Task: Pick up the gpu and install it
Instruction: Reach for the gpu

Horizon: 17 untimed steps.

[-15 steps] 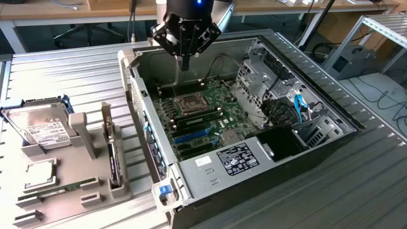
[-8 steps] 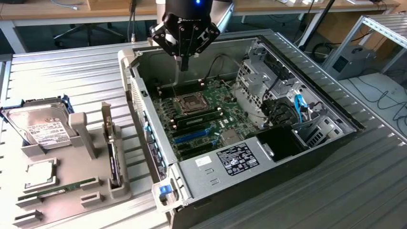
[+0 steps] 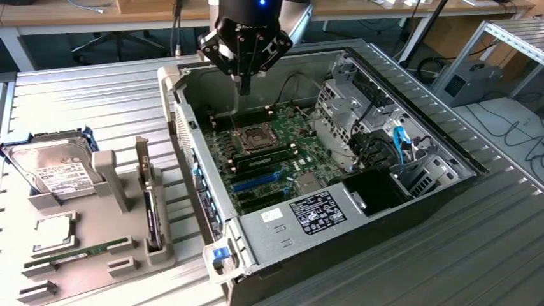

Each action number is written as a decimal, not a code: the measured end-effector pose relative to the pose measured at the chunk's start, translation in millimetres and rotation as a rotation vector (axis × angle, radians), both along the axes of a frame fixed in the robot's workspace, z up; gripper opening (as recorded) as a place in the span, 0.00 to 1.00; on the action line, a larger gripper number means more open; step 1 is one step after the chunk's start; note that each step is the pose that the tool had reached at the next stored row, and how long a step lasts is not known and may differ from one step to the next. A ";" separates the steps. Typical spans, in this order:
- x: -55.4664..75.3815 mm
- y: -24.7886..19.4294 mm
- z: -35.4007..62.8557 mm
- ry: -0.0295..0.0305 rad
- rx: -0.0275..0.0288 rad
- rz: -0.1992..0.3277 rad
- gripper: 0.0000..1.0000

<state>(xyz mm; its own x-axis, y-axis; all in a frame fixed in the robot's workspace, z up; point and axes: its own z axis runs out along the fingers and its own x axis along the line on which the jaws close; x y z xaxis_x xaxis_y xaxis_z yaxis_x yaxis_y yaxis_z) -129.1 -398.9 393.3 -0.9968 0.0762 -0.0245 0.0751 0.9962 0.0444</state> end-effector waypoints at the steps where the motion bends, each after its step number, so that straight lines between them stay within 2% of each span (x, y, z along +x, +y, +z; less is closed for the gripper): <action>1: -0.2 0.0 0.0 0.0000 0.0000 0.000 0.11; 17: -8.0 0.0 0.0 0.0000 -0.0005 0.000 0.11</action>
